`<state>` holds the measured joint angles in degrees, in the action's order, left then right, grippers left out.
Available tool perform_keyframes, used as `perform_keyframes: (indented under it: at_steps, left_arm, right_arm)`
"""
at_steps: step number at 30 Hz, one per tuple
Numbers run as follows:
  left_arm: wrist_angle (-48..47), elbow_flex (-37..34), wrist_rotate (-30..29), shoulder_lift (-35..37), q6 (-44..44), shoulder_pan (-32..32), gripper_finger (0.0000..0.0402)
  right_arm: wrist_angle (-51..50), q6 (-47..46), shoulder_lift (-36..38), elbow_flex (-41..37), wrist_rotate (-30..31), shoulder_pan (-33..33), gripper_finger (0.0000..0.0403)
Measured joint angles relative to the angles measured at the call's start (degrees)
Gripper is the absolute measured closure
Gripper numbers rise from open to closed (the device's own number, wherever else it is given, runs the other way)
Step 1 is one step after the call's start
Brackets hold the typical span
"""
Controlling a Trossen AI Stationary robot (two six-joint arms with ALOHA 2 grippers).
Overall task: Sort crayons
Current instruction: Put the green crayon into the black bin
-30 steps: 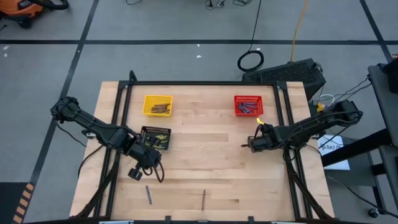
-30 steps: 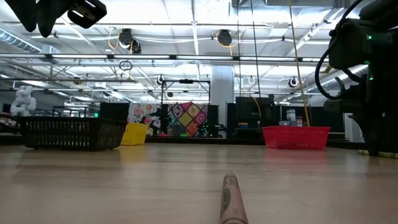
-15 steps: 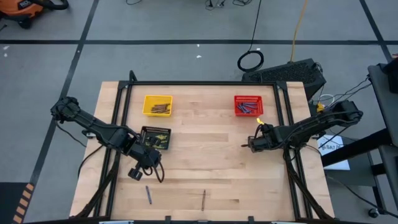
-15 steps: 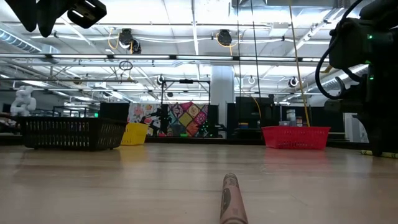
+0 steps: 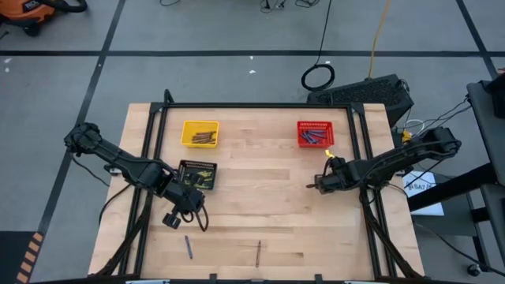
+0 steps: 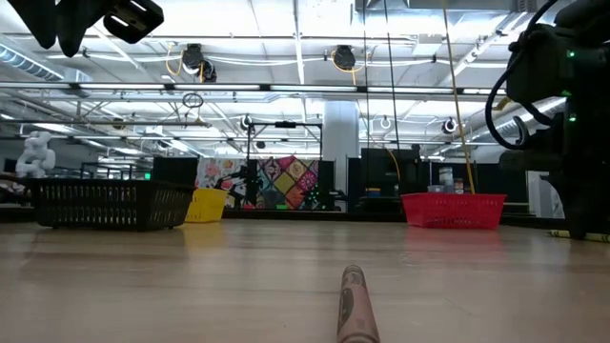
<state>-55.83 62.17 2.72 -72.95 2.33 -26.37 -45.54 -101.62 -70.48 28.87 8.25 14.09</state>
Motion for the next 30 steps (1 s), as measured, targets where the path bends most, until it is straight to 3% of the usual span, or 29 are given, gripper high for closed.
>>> perform_keyframes:
  at_steps: [10, 21, 30]
  left_arm:
    - [5.0, -1.4, -4.3, 0.0, 0.2, 0.0, 0.0349]
    - [24.3, -10.8, -5.2, 0.0, -4.0, 0.1, 0.0349]
    - [39.7, -13.2, -6.5, 0.0, -6.1, 0.6, 0.0349]
  right_arm:
    - [7.7, 6.8, 2.0, 3.4, 3.2, 1.5, 0.0403]
    - [30.8, 19.7, 2.1, 3.5, 9.8, 3.1, 0.0403]
    - [52.2, 34.9, 1.8, 3.6, 14.5, 3.3, 0.0403]
